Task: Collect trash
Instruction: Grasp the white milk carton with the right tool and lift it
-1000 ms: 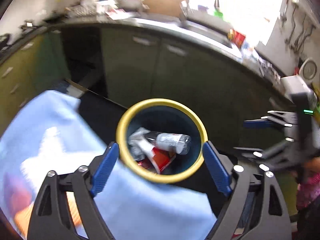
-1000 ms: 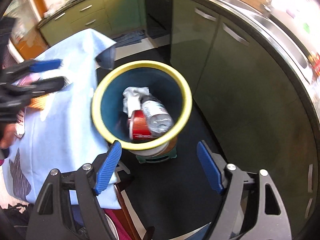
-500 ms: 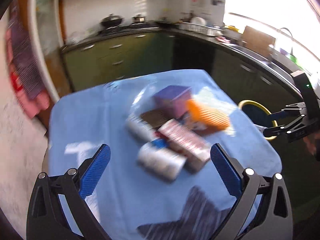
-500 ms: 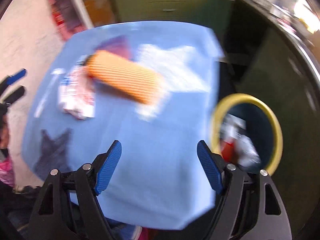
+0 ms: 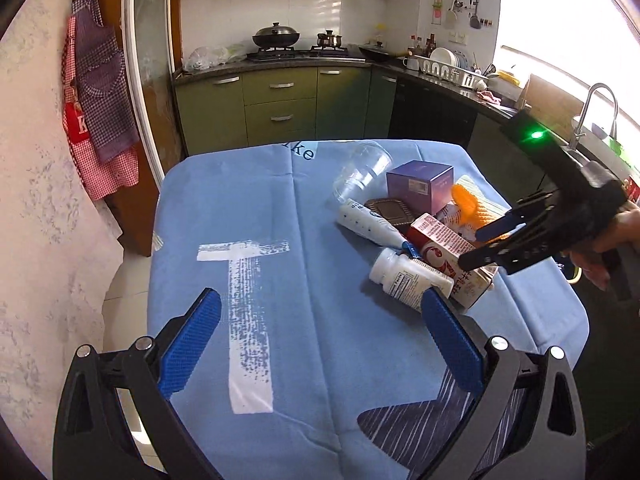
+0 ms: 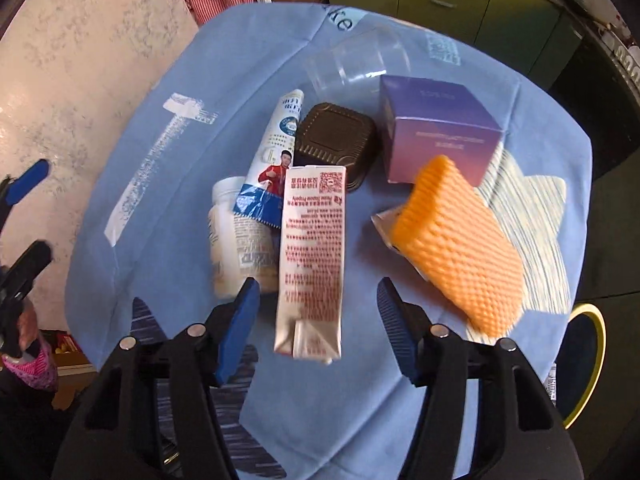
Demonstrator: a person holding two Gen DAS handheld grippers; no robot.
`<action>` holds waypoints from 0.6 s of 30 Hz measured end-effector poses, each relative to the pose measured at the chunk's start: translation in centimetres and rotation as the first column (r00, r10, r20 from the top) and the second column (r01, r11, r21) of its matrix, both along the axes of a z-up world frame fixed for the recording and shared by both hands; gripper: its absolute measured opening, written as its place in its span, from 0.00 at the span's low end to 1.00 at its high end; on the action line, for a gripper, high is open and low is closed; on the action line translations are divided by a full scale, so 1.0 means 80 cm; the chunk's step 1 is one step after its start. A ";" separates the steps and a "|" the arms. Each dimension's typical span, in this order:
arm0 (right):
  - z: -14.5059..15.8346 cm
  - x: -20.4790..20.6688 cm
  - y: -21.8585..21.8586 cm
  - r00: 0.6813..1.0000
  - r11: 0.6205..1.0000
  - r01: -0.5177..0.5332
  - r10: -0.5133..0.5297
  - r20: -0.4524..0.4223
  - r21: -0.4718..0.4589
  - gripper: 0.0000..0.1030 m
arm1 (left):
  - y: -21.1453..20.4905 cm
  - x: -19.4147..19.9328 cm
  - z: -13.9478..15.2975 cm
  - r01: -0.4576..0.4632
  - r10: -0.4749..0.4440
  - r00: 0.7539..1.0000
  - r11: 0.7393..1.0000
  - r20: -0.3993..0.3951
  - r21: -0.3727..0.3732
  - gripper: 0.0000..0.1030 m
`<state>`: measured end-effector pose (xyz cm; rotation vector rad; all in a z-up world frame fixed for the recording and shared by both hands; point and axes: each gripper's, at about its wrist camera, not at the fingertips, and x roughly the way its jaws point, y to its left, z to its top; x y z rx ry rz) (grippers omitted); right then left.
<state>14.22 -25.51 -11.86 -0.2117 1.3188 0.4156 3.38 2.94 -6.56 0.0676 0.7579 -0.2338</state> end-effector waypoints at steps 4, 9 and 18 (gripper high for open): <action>-0.023 0.014 0.005 1.000 0.999 0.009 -0.009 -0.017 -0.045 0.52 | 0.000 0.000 0.001 -0.006 0.006 1.000 1.000 -0.004 0.001 0.96; -0.040 0.025 0.011 0.999 0.998 0.009 -0.011 -0.040 -0.062 0.44 | 0.002 0.002 -0.007 -0.008 0.008 1.000 1.000 -0.018 -0.006 0.96; -0.059 0.032 0.023 0.999 0.996 -0.010 0.006 -0.040 -0.086 0.34 | -0.006 0.008 -0.012 -0.001 0.001 1.000 1.000 -0.028 -0.002 0.96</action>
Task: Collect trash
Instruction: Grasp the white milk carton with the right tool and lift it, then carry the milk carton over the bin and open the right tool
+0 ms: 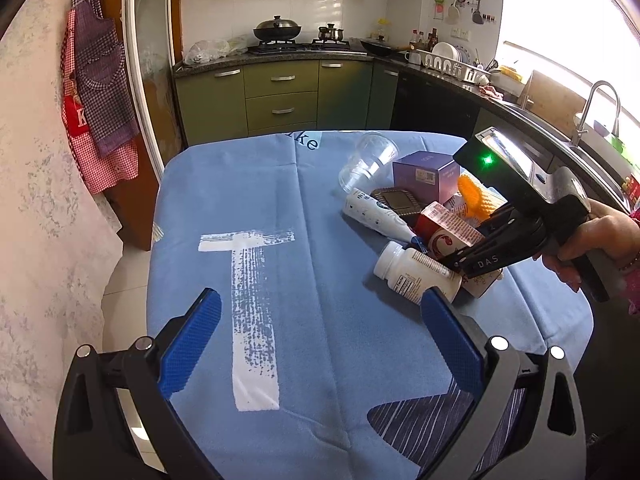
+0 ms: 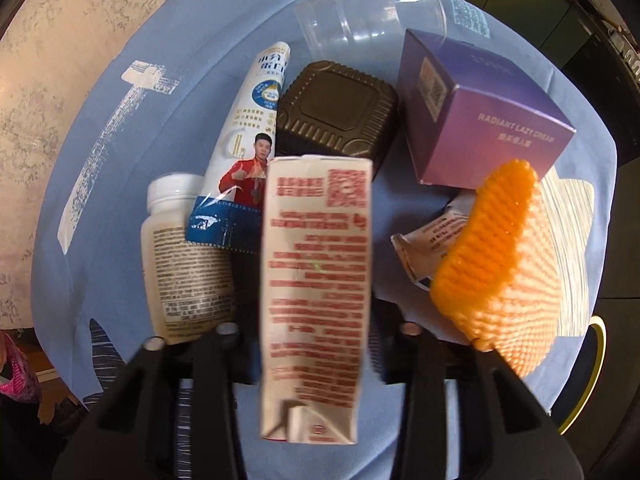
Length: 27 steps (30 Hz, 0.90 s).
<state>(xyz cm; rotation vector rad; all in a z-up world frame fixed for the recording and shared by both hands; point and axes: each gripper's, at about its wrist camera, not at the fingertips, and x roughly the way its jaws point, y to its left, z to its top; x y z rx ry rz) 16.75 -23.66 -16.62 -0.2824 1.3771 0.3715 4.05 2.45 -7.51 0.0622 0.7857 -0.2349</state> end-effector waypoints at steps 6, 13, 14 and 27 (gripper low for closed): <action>0.017 -0.015 0.000 0.999 1.000 -0.018 0.018 0.051 0.003 0.34 | -0.001 0.003 -0.001 -0.001 0.001 1.000 1.000 -0.002 0.005 0.96; 0.048 -0.055 -0.005 0.995 0.999 -0.027 0.024 0.093 0.029 0.34 | -0.004 0.005 0.001 0.005 -0.005 1.000 1.000 0.003 -0.001 0.96; 0.052 -0.061 -0.009 0.995 0.999 -0.029 0.025 0.100 0.037 0.34 | -0.005 0.004 0.001 0.006 -0.006 1.000 1.000 0.002 -0.001 0.96; 0.103 -0.089 -0.160 0.963 0.980 0.183 -0.195 0.184 0.083 0.34 | -0.020 -0.001 0.005 0.012 -0.012 1.000 1.000 0.004 0.022 0.96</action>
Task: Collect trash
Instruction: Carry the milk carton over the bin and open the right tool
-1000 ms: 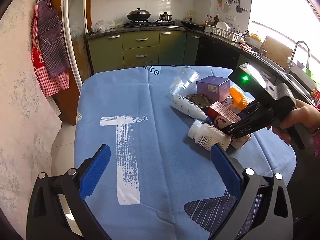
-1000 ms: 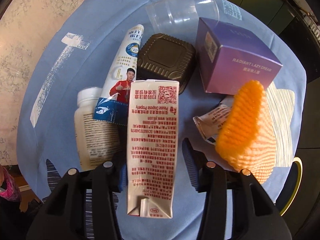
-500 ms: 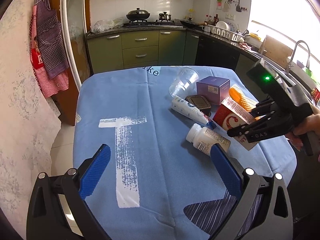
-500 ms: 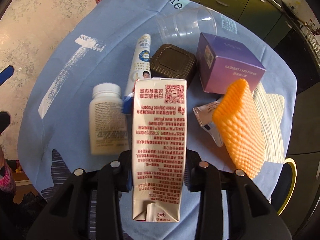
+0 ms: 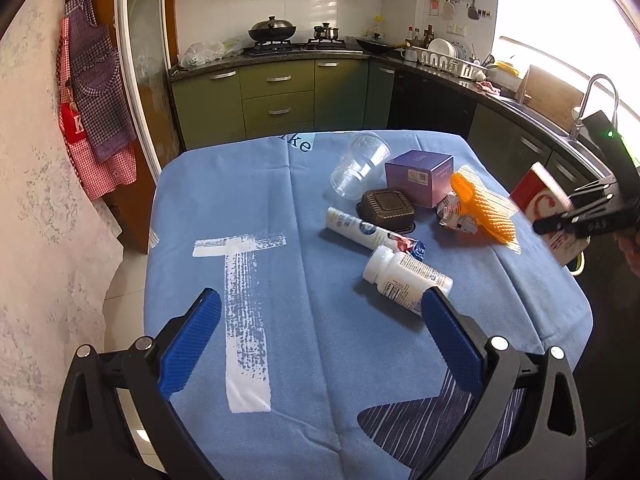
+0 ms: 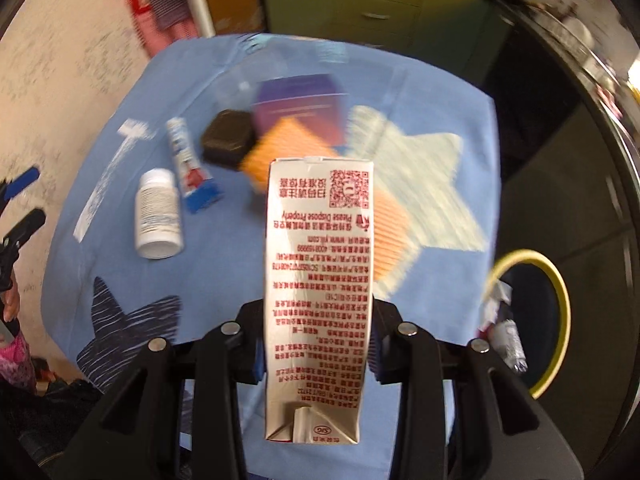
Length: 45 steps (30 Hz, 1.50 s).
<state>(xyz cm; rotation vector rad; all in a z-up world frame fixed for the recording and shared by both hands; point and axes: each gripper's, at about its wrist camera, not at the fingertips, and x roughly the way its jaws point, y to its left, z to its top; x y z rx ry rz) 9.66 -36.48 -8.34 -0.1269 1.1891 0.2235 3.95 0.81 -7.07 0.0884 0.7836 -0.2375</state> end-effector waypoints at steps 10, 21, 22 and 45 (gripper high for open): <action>-0.021 0.005 -0.173 0.942 0.942 0.334 -0.334 -0.013 -0.018 0.34 | -0.022 0.000 0.001 0.032 -0.032 0.999 0.999 0.004 0.006 0.96; -0.106 0.041 -0.277 0.843 0.850 0.520 -0.527 -0.111 -0.089 0.34 | -0.045 0.007 0.001 0.065 -0.065 0.998 0.998 -0.007 0.026 0.96; -0.108 0.043 -0.281 0.836 0.843 0.530 -0.537 -0.110 -0.093 0.34 | -0.046 0.008 0.001 0.065 -0.065 0.998 0.997 -0.009 0.028 0.96; -0.055 0.022 -0.250 0.905 0.905 0.425 -0.425 0.000 -0.018 0.54 | -0.106 0.082 -0.059 0.014 -0.022 0.962 0.999 -0.272 -0.033 0.96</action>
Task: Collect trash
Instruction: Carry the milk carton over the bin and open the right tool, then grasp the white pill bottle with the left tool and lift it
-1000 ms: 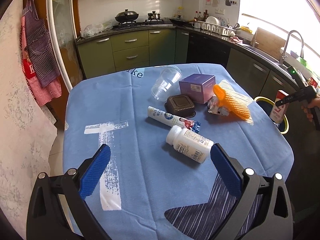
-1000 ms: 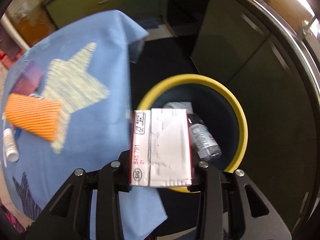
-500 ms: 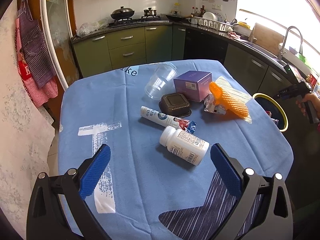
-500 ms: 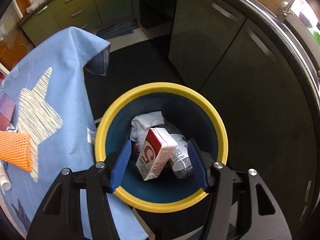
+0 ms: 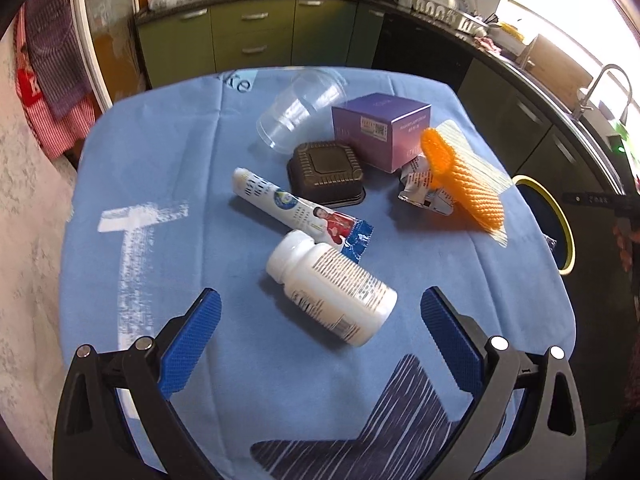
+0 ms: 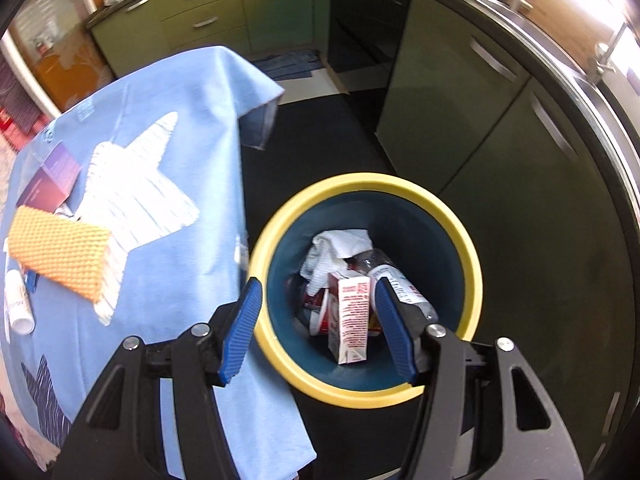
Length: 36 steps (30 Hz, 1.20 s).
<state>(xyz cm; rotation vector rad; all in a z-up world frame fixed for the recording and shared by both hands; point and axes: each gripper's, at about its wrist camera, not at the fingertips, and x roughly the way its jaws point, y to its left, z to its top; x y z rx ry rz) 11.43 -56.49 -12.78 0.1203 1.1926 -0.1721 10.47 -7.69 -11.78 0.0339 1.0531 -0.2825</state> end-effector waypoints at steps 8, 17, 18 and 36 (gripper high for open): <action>-0.007 -0.001 0.018 0.996 0.996 -0.085 0.085 -0.011 -0.003 0.54 | -0.016 0.053 -0.040 -0.141 0.134 0.975 0.990 -0.176 -0.024 0.86; -0.017 0.004 0.022 0.992 0.992 -0.124 0.125 -0.017 0.008 0.54 | -0.017 0.062 -0.066 -0.212 0.201 0.936 0.977 -0.290 -0.007 0.74; -0.017 0.003 0.022 0.992 0.992 -0.127 0.127 -0.017 0.009 0.54 | -0.016 0.062 -0.067 -0.213 0.203 0.934 0.977 -0.295 -0.004 0.72; -0.006 0.001 0.034 0.989 0.989 -0.145 0.144 -0.030 -0.016 0.54 | 0.014 0.061 -0.064 -0.121 0.124 0.946 0.992 -0.299 0.031 0.51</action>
